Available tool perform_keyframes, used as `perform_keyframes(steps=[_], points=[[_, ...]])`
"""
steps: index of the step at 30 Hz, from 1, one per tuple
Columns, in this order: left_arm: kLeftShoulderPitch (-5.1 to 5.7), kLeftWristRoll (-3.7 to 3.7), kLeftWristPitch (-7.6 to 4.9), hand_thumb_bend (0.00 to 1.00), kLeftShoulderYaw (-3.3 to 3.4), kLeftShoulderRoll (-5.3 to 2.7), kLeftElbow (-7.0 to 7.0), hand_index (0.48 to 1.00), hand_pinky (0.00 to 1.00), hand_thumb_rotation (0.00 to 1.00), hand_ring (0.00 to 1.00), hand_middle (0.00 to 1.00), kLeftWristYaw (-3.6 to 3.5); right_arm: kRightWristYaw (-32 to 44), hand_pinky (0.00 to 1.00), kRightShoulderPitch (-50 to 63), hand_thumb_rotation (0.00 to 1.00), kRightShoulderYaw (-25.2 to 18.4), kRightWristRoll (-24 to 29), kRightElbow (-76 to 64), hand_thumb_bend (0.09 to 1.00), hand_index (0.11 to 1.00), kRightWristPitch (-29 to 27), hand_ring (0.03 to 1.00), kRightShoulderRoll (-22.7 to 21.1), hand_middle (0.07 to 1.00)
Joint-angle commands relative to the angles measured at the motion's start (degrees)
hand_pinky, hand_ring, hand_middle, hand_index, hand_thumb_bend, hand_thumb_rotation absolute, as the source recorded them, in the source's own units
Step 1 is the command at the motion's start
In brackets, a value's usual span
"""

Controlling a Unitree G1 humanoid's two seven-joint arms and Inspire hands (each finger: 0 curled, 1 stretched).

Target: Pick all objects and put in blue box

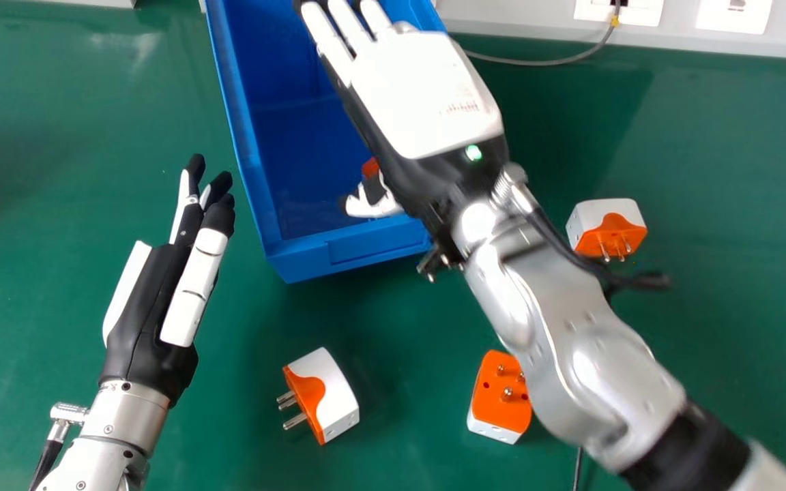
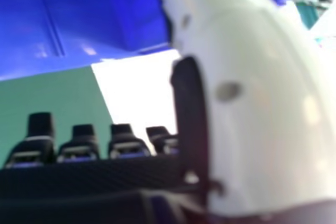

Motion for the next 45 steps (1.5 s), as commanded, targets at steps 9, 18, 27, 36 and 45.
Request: perform_keyframes(steps=[9,18,27,36,45], points=[[-0.55,0.08,-0.22,0.66,0.05,0.06,-1.77,1.0,1.0,0.96,1.0,1.0,0.33,-8.3,0.94,18.82,0.26,-2.29,-2.65,-12.47,0.577,0.999,-6.55,0.997,-2.01,1.0],[-0.59,1.98,-1.04,0.65,-0.29,0.32,-1.39,1.0,1.0,0.95,1.0,1.0,1.66,-19.34,0.97,33.41,0.29,-5.78,-0.6,-16.96,0.576,0.999,-17.64,1.0,-5.74,1.0],[0.34,1.3,-1.24,0.65,0.2,0.62,-1.5,1.0,1.0,0.95,1.0,1.0,0.98,-32.17,0.99,44.43,0.31,-11.9,-1.13,-17.05,0.529,1.0,-26.71,1.0,-8.43,1.0],[0.28,-0.45,-0.88,0.67,1.12,0.54,-0.78,1.0,1.0,0.94,1.0,1.0,-0.65,-40.54,0.97,46.3,0.33,-18.83,-0.89,-11.67,0.506,1.0,-29.43,1.0,-8.36,1.0],[0.96,-1.81,-1.44,0.68,1.97,0.28,-0.14,1.0,1.0,0.92,1.0,1.0,-1.49,-35.46,0.95,48.45,0.43,-24.59,-0.41,-12.94,0.507,1.0,-24.99,1.0,-7.86,1.0]])
